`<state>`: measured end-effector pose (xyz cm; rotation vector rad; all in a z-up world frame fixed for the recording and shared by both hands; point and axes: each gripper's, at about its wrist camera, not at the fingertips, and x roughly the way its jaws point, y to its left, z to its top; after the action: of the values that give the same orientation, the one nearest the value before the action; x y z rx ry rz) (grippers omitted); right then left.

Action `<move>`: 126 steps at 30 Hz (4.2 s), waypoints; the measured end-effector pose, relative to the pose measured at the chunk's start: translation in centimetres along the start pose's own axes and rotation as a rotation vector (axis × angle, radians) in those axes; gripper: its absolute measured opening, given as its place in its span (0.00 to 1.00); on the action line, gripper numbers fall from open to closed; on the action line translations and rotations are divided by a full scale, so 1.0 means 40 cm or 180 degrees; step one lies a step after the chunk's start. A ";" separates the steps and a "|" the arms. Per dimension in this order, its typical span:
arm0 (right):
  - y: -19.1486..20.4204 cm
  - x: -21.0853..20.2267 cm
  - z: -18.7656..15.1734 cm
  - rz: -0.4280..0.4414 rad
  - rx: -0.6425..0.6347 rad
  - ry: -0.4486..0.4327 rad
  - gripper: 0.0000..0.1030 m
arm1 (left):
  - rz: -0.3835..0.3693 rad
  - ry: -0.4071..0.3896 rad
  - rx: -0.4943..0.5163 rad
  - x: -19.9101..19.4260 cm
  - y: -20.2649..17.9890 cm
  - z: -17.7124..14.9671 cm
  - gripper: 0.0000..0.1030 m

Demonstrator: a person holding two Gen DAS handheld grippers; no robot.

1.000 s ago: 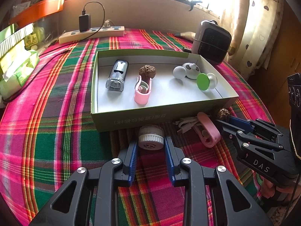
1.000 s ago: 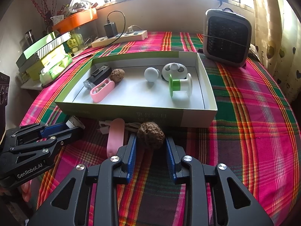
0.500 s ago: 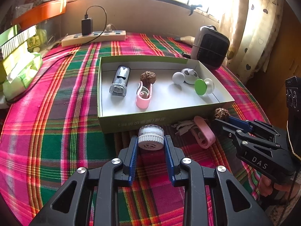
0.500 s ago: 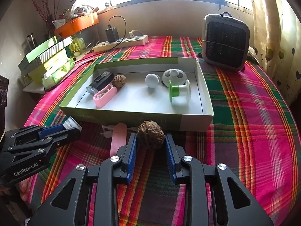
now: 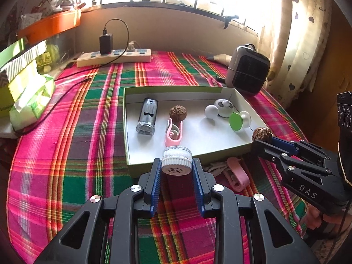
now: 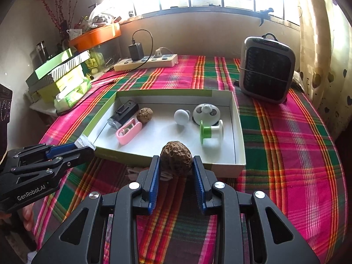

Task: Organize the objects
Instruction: 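Lift and carry the walnut and white container over the box with both grippers, then lower the walnut and white container into the box with both grippers, then open both grippers to release the walnut and white container in the box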

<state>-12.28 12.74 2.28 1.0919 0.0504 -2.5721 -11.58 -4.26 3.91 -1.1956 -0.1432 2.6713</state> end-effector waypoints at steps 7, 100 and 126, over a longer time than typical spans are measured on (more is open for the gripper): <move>0.009 0.014 0.037 0.0022 -0.0069 -0.0028 0.30 | 0.0042 0.0016 -0.0013 0.017 0.015 0.023 0.24; 0.048 0.299 0.190 0.0150 -0.0323 0.0488 0.30 | 0.0176 0.0199 0.0032 0.135 0.036 0.079 0.26; 0.052 0.282 0.191 0.0134 -0.0278 0.0460 0.30 | 0.0200 0.0192 0.0045 0.123 0.030 0.070 0.27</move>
<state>-24.16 6.15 -0.09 1.2303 0.1717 -2.4262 -17.03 -4.31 2.01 -1.2956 -0.0785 2.6814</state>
